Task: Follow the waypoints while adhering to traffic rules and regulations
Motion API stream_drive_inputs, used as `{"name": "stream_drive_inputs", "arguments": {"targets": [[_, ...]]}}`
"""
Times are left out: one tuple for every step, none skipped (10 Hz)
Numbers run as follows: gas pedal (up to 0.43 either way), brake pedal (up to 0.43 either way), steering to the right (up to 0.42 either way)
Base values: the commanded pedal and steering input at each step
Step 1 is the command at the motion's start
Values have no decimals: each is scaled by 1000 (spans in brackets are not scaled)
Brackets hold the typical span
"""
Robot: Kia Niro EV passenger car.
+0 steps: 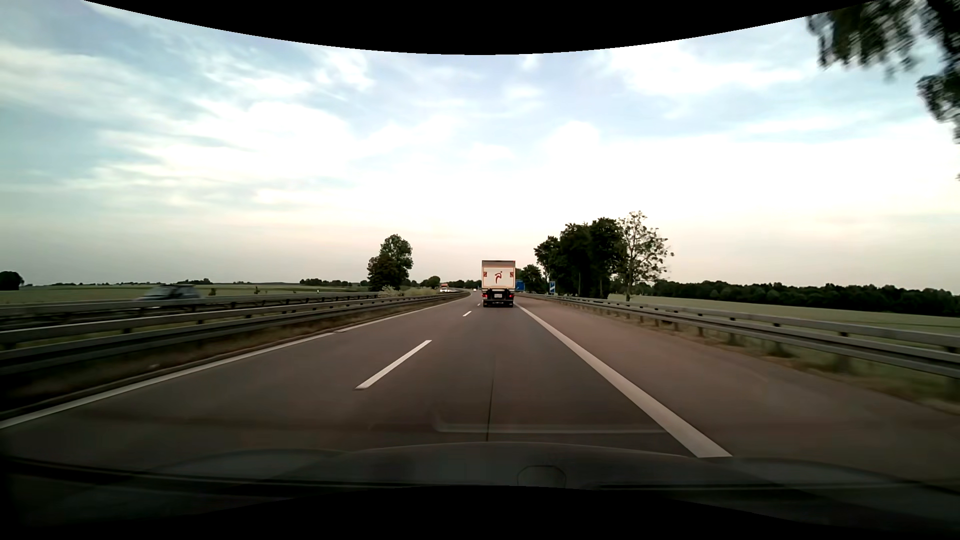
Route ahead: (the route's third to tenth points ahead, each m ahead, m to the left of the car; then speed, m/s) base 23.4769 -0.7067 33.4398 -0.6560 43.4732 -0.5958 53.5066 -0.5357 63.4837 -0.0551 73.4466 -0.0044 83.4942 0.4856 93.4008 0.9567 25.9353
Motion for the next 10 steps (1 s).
{"name": "stream_drive_inputs", "arguments": {"targets": [[110,6,-2],[110,6,-2],[110,6,-3],[110,6,-3],[110,6,-4],[98,6,-4],[87,6,-4],[87,6,-4],[87,6,-4],[87,6,-4]]}}
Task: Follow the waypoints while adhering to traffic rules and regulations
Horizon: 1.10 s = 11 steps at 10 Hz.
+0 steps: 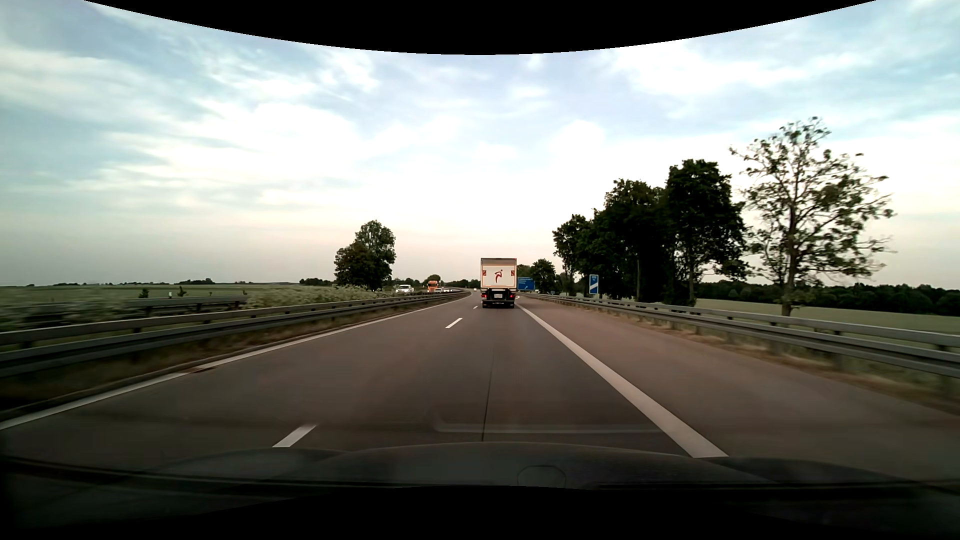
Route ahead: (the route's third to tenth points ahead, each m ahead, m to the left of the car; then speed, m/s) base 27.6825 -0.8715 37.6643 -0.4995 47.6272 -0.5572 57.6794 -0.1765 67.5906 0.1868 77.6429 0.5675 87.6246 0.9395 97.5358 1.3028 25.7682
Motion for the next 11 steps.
{"name": "stream_drive_inputs", "arguments": {"targets": [[79,6,-4],[79,6,-4],[67,6,-4],[67,6,-3],[67,6,-1],[67,6,0],[67,6,1],[87,6,3],[87,6,5],[87,6,7],[87,6,8]]}}
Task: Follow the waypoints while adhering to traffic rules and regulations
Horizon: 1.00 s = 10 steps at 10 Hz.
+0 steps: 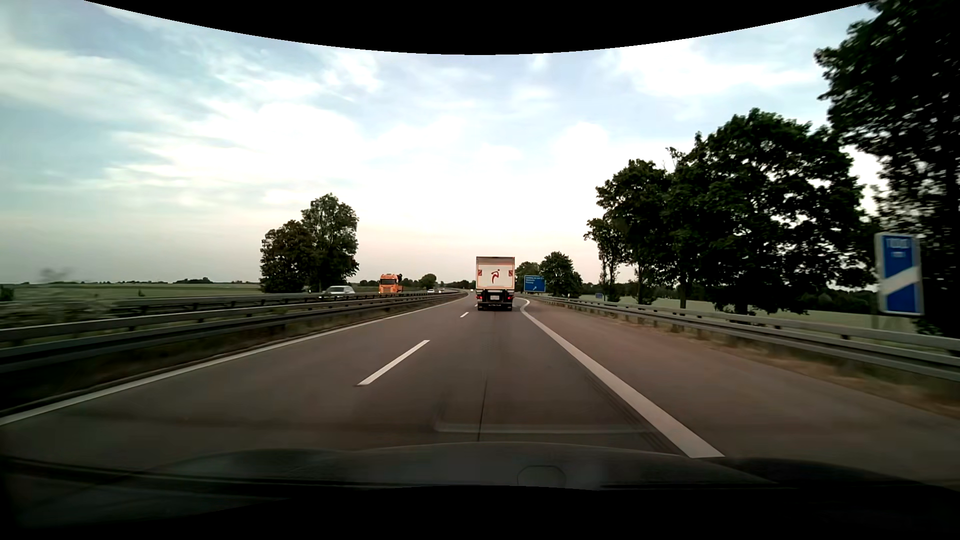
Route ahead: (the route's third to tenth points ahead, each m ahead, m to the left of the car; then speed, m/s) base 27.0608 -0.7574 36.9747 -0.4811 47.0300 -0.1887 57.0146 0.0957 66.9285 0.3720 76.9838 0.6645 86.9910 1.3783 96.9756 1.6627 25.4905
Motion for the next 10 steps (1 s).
{"name": "stream_drive_inputs", "arguments": {"targets": [[87,6,8],[87,6,8],[87,6,8],[87,6,8],[98,6,7],[118,6,6],[130,6,6],[130,6,5],[130,6,5],[130,6,4]]}}
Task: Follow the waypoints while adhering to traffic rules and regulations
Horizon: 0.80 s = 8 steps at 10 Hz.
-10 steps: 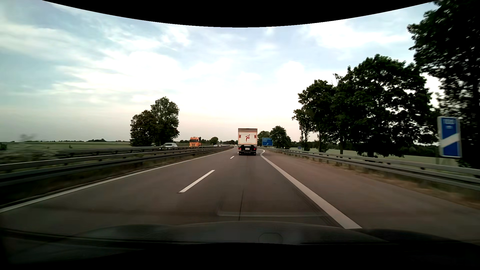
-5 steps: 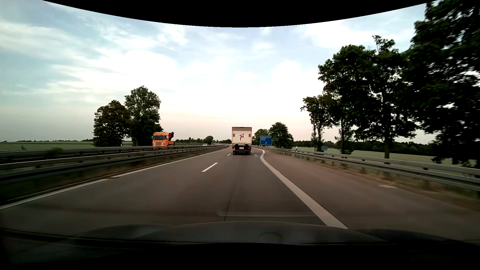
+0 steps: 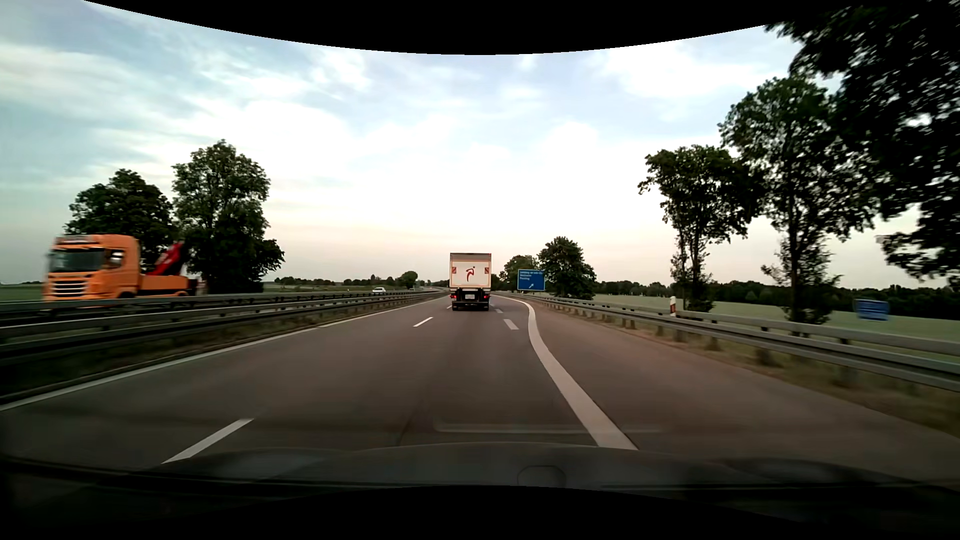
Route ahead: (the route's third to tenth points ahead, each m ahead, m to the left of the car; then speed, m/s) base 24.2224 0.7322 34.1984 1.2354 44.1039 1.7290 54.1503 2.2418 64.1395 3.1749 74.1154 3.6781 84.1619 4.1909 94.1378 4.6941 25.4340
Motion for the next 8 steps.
{"name": "stream_drive_inputs", "arguments": {"targets": [[130,6,4],[157,6,3],[169,6,3],[169,6,2],[169,6,1],[177,6,0],[189,6,-1],[189,6,-2]]}}
